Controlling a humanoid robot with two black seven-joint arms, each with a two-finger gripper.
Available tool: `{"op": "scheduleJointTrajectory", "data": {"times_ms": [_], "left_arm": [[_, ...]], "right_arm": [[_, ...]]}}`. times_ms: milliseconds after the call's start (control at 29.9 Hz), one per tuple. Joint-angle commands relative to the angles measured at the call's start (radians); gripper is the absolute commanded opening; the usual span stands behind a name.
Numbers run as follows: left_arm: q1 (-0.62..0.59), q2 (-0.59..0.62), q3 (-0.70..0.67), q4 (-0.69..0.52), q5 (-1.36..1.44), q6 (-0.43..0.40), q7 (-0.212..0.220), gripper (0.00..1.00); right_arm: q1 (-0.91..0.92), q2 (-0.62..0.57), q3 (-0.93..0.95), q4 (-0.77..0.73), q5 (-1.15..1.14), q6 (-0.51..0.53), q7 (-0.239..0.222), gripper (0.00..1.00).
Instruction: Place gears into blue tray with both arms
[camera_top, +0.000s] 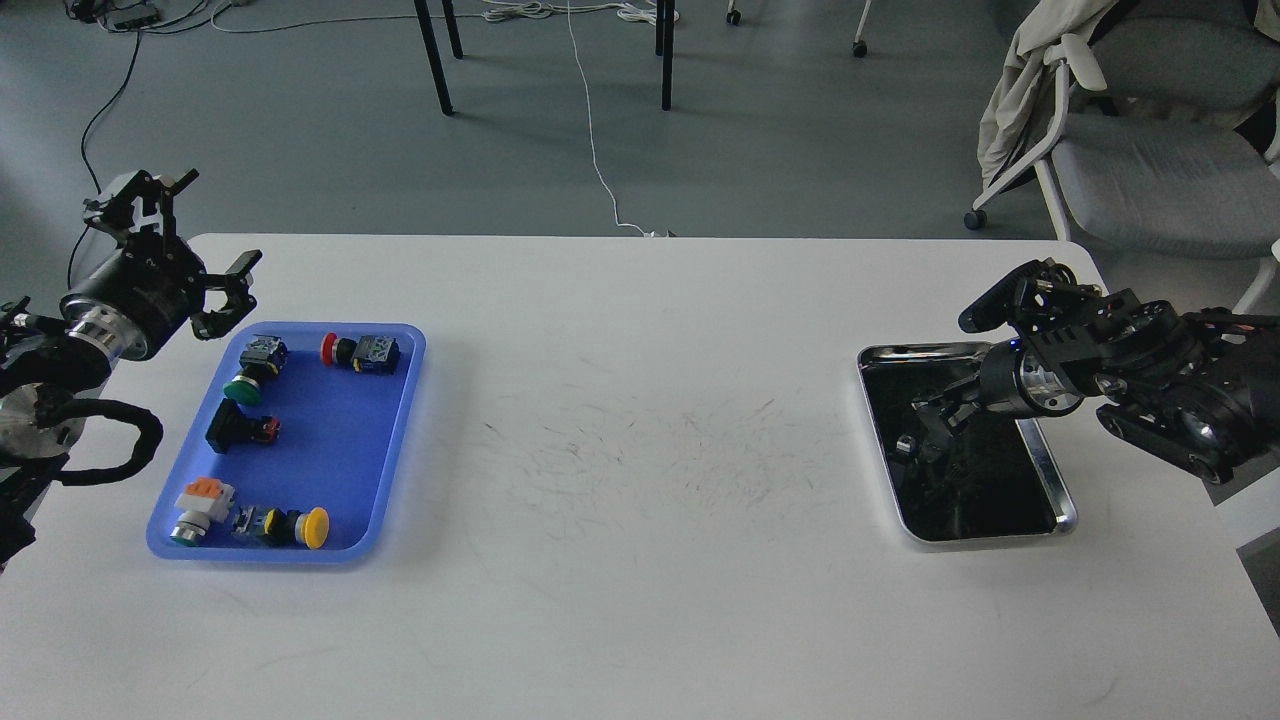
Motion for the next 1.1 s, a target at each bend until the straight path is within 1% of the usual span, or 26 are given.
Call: {"op": "scheduleJointTrajectory", "data": {"times_ms": [0, 201, 267, 368, 435, 501, 602, 836, 903, 1070], "left_arm": [[0.002, 0.0, 0.0, 0.0, 0.0, -0.001, 0.0, 0.99], [0.008, 0.0, 0.0, 0.0, 0.0, -0.001, -0.002, 0.99], [0.008, 0.0, 0.0, 0.0, 0.0, -0.001, -0.002, 0.99], [0.008, -0.002, 0.0, 0.0, 0.0, 0.001, -0.002, 0.99], [0.006, -0.002, 0.0, 0.0, 0.0, -0.001, -0.002, 0.99], [0.008, -0.002, 0.001, 0.0, 0.0, -0.001, -0.002, 0.99], [0.008, 0.0, 0.0, 0.0, 0.0, -0.001, -0.002, 0.99], [0.008, 0.001, 0.001, 0.0, 0.0, 0.001, -0.002, 0.99], [0.008, 0.003, 0.001, 0.0, 0.0, -0.001, -0.002, 0.99], [0.012, 0.004, 0.001, 0.0, 0.0, 0.001, -0.002, 0.99]], "right_arm": [[-0.004, 0.003, 0.0, -0.004, 0.0, 0.0, 0.0, 0.53], [-0.01, 0.005, 0.0, -0.021, 0.0, 0.0, 0.006, 0.45], [-0.012, 0.008, 0.0, -0.022, 0.0, 0.0, 0.006, 0.4], [-0.012, 0.008, 0.0, -0.022, -0.001, -0.002, 0.006, 0.38], [-0.012, 0.008, 0.0, -0.022, -0.001, -0.002, 0.006, 0.34], [-0.012, 0.01, 0.0, -0.021, -0.001, 0.0, 0.006, 0.32], [-0.013, 0.01, 0.0, -0.021, -0.001, 0.0, 0.006, 0.22], [-0.016, 0.011, 0.0, -0.018, -0.003, 0.0, 0.006, 0.05], [-0.012, 0.011, 0.0, -0.019, -0.003, 0.0, 0.015, 0.02], [0.0, 0.013, 0.0, -0.018, -0.003, 0.0, 0.023, 0.0]]}}
